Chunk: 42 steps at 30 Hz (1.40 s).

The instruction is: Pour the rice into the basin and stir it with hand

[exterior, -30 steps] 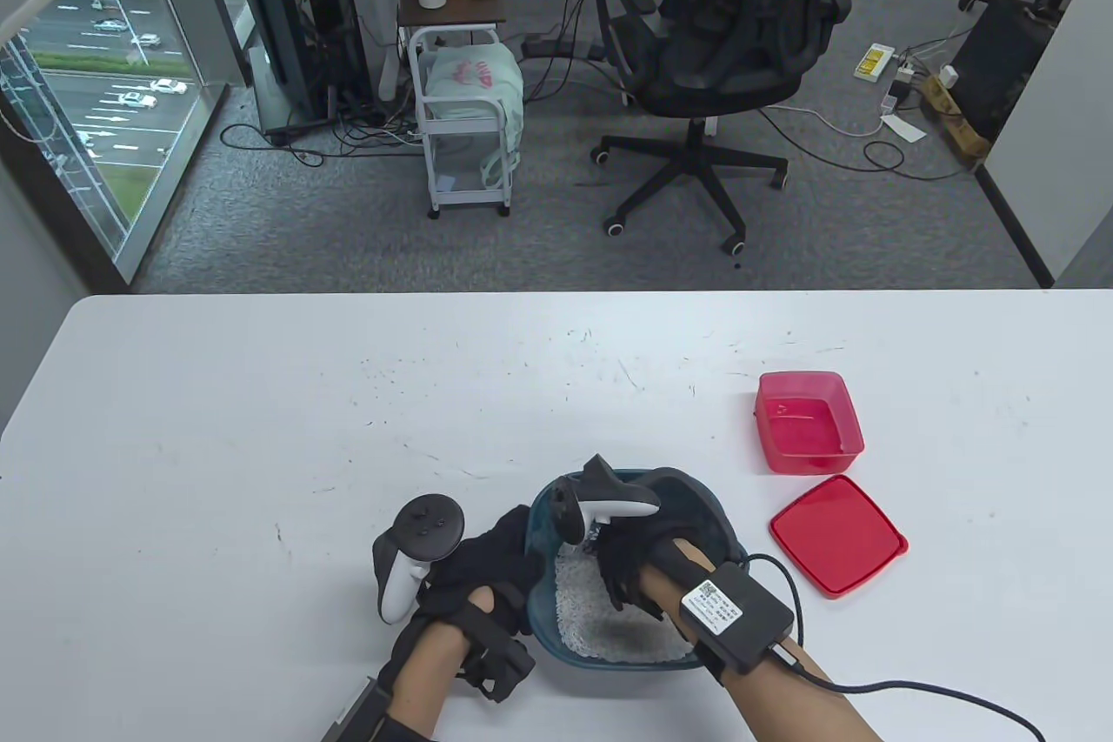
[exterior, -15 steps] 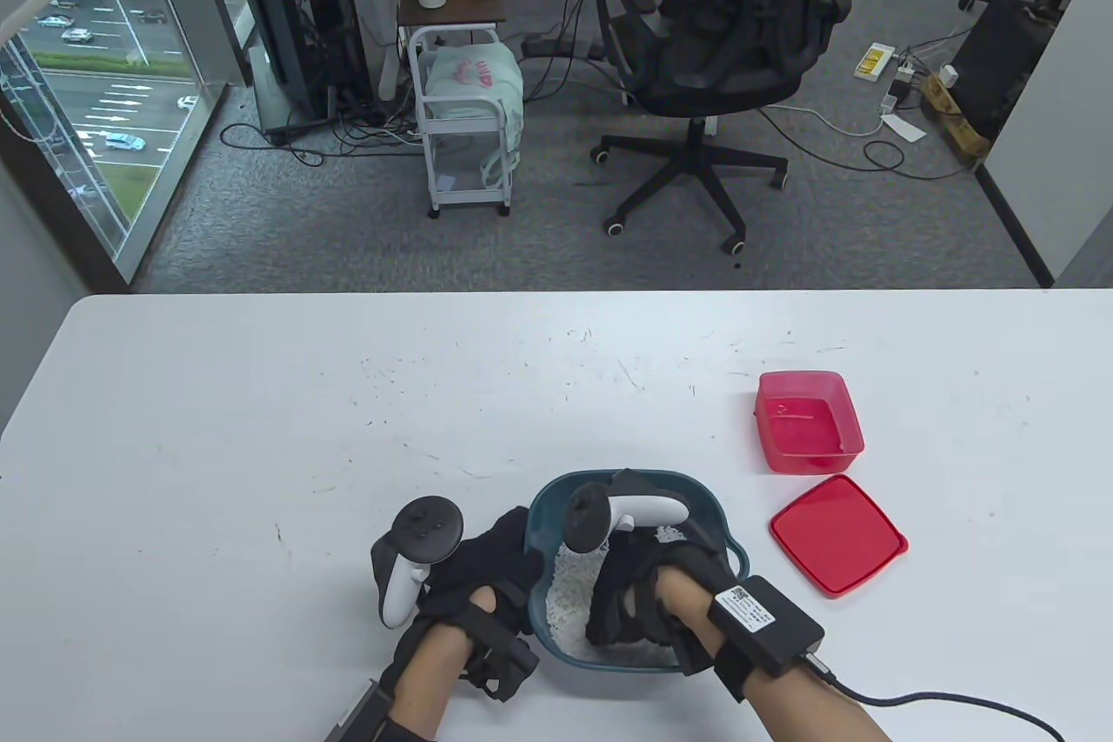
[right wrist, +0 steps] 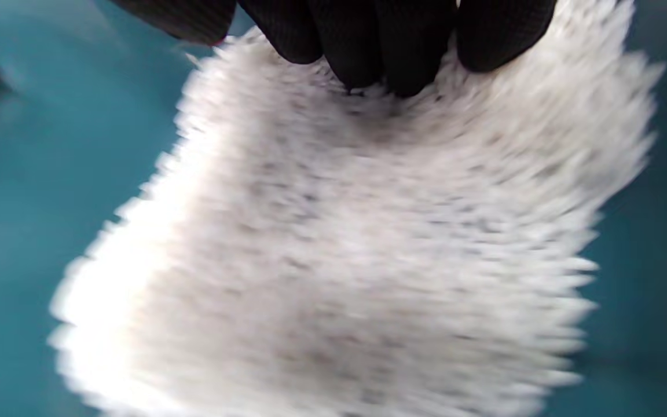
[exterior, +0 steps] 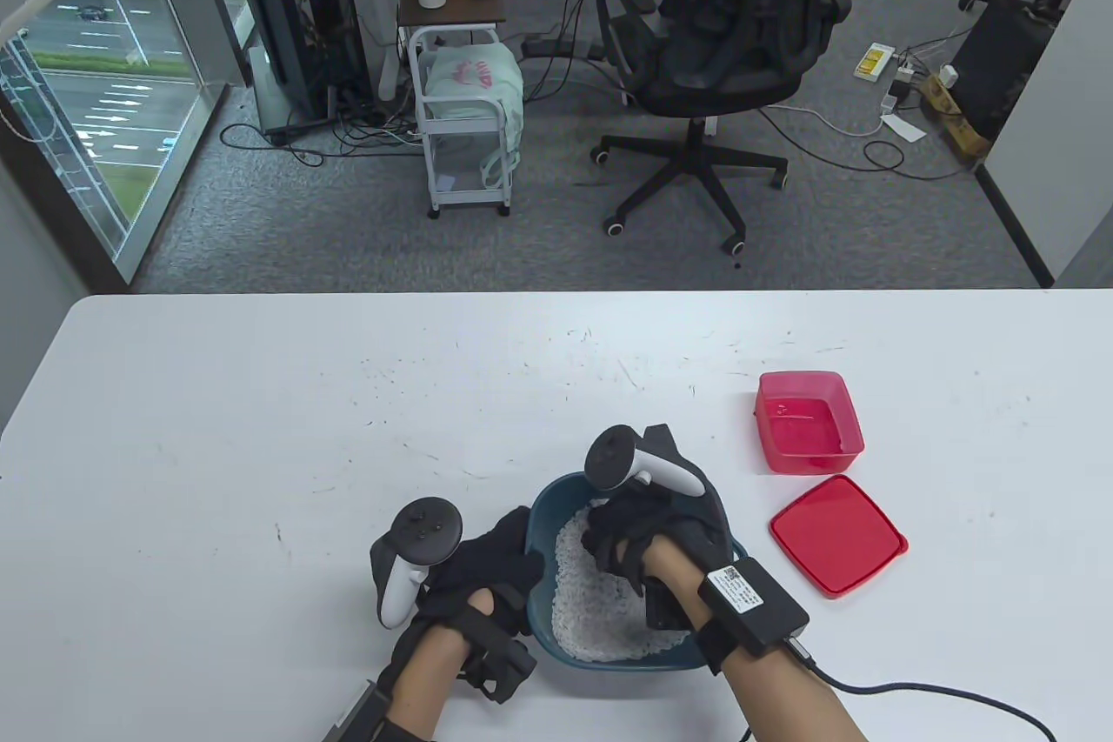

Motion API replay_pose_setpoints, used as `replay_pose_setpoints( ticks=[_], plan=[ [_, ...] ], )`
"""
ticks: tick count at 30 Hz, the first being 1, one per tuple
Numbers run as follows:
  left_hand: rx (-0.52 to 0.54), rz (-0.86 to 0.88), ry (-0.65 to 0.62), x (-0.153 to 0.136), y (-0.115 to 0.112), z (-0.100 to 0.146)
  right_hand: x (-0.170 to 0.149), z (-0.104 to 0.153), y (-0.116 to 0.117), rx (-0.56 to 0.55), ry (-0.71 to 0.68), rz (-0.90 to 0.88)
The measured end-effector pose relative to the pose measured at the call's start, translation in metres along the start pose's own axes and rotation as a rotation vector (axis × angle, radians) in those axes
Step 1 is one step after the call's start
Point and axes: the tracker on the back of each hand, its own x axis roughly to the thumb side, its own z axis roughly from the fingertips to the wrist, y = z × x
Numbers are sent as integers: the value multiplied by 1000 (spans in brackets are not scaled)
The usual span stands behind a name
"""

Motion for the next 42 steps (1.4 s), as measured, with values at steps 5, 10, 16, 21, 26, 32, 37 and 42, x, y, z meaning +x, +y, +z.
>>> replay_pose_setpoints(
  ticks=[5, 10, 16, 21, 26, 32, 37, 42],
  plan=[
    [-1, 6, 7, 0, 0, 0, 3, 8, 24, 124, 113, 221],
    [5, 12, 14, 0, 0, 1, 19, 16, 44, 305, -46, 195],
    [3, 6, 8, 0, 0, 0, 27, 9, 38, 423, -413, -240],
    [-16, -8, -16, 1, 0, 0, 22, -6, 14, 219, -379, -344],
    [-4, -26, -21, 1, -1, 0, 9, -9, -2, 13, -183, -303],
    [11, -27, -7, 2, -1, 1, -3, -1, 4, -13, 136, 110],
    [16, -15, 3, 1, -1, 1, 3, 6, 25, 146, 150, 237],
    [24, -14, 9, 2, -2, 1, 15, 8, 41, 312, -33, 152]
  ],
)
